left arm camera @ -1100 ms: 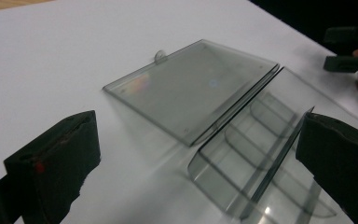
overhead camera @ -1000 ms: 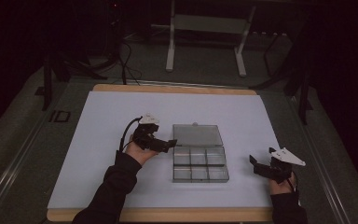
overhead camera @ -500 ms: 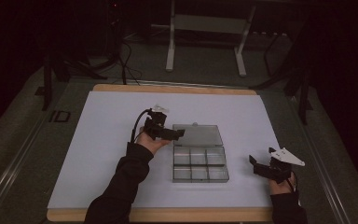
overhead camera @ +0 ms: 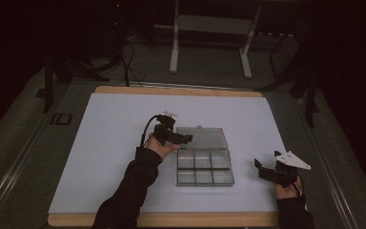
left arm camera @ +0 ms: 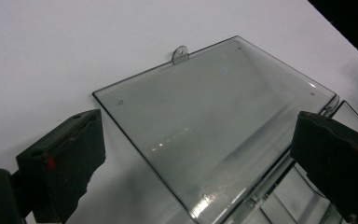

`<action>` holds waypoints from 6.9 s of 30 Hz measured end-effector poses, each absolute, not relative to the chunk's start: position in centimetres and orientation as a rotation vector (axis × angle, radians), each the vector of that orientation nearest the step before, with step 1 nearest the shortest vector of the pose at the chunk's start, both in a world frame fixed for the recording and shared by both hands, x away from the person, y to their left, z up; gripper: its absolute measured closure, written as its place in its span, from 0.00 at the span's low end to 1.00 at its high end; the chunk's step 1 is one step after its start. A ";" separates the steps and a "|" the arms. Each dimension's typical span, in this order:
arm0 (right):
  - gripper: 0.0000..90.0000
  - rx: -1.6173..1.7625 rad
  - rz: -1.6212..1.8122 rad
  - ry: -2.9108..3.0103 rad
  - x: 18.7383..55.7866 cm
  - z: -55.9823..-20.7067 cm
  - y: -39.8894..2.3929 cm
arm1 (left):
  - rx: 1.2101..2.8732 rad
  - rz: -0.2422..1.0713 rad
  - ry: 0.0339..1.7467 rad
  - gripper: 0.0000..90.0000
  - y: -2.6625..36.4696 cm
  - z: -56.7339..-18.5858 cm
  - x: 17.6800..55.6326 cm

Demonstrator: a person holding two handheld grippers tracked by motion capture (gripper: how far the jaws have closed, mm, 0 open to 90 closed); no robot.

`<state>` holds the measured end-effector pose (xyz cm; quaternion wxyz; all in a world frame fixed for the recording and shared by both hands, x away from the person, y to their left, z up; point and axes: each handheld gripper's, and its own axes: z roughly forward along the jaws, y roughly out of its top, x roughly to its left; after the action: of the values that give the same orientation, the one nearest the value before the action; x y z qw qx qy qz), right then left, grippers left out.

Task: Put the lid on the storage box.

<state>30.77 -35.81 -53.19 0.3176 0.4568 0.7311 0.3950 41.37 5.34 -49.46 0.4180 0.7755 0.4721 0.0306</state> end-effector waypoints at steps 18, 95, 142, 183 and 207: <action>0.14 1.195 1.036 1.920 30.7 -53.2 -35.8 | 1.942 -0.026 1.239 0.14 4.7 -52.0 41.9; 0.88 1.065 1.196 2.188 37.6 -47.4 -25.8 | 1.812 0.021 0.882 0.88 8.7 -50.6 39.4; 0.94 0.931 1.334 2.253 33.0 -46.4 -28.1 | 1.897 0.097 0.789 0.91 9.9 -48.6 34.6; 0.93 0.902 1.326 2.415 30.2 -50.5 -29.1 | 2.009 0.079 0.749 0.92 9.5 -51.4 31.9; 0.75 1.001 1.282 2.373 31.9 -51.5 -30.8 | 1.998 0.096 0.872 0.62 11.8 -52.6 32.8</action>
<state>31.89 -30.79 -51.50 0.1319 0.3449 0.8177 0.4416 32.80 11.77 -52.59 0.4616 0.8121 0.3547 0.0391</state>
